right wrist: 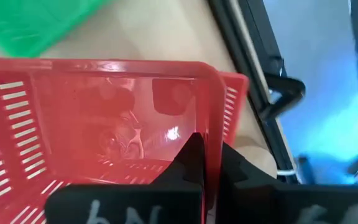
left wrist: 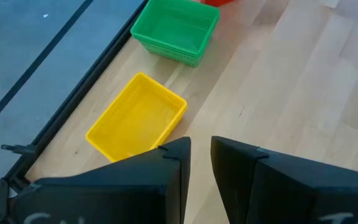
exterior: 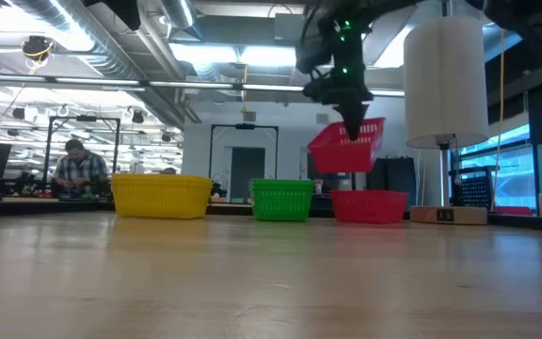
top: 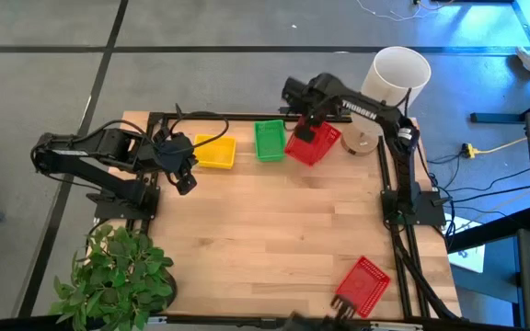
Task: Stack baskets by color
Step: Stack the middle red bin on top of the top red bin
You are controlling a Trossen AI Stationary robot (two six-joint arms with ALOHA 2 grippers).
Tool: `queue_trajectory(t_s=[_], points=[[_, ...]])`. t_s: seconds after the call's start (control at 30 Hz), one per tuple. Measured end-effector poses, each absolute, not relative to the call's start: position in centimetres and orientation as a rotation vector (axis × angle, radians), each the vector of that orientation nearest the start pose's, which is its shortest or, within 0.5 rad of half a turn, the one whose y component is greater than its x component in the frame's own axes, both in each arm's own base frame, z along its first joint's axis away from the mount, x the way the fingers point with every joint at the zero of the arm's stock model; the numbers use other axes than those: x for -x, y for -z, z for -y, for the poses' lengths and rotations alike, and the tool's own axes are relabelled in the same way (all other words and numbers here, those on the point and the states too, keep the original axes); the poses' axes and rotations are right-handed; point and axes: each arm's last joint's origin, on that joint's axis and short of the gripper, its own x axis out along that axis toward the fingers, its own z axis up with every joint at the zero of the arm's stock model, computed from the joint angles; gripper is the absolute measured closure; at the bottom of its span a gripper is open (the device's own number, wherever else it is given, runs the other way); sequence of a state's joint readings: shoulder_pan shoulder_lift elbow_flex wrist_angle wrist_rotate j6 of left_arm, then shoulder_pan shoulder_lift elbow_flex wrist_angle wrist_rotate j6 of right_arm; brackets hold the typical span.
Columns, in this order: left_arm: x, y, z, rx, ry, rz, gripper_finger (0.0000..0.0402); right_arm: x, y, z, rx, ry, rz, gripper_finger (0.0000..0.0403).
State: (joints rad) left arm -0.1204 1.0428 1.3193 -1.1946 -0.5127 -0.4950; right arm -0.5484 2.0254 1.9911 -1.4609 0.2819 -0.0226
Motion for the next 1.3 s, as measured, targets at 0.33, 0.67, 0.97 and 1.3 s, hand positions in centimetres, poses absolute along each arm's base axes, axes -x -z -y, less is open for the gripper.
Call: queue_trajectory(t_s=[0.33,0.67,0.97,1.3], points=[[-16.3,-38.3,0.4,0.144,-0.619,-0.738,0.0347,-29.2,-29.7,26.3,-0.355,0.783,-1.471,0.0403],[-16.3,-38.3,-0.3,0.145,-0.679,-0.725,0.0347,-28.3,-29.5,27.5,-0.443,0.786,-1.439,0.0403],[-16.3,-38.3,-0.8,0.156,-0.71,-0.725,0.0347,-28.3,-29.5,27.2,-0.387,0.851,-1.479,0.0403],[-16.3,-38.3,-0.8,0.151,-0.703,-0.73,0.0347,-29.0,-27.4,26.4,-0.306,0.846,-1.55,0.0403]])
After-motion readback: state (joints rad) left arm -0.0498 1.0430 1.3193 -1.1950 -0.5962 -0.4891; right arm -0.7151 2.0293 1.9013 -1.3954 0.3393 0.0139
